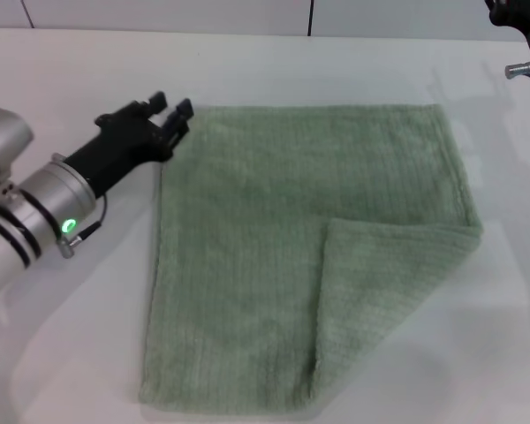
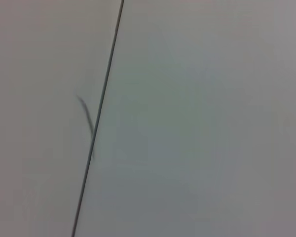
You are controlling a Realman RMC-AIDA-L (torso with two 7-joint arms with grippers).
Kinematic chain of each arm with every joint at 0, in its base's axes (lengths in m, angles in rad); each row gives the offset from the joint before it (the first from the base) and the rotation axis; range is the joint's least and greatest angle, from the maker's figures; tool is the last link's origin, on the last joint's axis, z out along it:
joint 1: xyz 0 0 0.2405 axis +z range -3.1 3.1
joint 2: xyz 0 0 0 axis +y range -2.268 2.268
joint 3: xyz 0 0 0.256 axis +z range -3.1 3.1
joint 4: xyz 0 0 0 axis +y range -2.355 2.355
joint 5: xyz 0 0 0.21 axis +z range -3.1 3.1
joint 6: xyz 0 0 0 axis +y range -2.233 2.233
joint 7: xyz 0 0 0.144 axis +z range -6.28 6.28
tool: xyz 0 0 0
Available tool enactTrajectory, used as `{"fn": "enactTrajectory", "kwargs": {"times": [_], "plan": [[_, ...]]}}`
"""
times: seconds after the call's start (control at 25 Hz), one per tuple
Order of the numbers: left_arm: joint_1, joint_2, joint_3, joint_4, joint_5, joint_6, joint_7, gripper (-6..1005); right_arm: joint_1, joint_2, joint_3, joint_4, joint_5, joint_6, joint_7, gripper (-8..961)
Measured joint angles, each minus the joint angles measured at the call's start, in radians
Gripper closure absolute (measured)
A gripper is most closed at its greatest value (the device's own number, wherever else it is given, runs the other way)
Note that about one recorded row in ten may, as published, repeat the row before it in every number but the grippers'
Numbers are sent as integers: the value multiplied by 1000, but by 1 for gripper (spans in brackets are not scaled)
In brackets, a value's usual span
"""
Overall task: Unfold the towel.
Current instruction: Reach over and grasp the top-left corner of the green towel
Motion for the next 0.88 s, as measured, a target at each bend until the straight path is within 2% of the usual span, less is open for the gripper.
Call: {"fn": "enactTrajectory", "kwargs": {"times": [0.16,0.4,0.64,0.76,0.88], "plan": [[-38,-1,94,11,0,-111,-21,635,-1,0,-13,0,0,0,15,169],[-43,-2,136,53,0,-205,-42,810,-1,0,-23,0,-2,0,18,168],[-50,-3,186,93,-1,-320,-57,920,-2,0,-23,0,-3,0,18,169],[-55,-5,190,94,-1,-337,-61,975,0,0,-23,0,-3,0,18,168],[-59,-5,191,94,-1,-343,-67,984,3,0,-23,0,-3,0,18,168]]}}
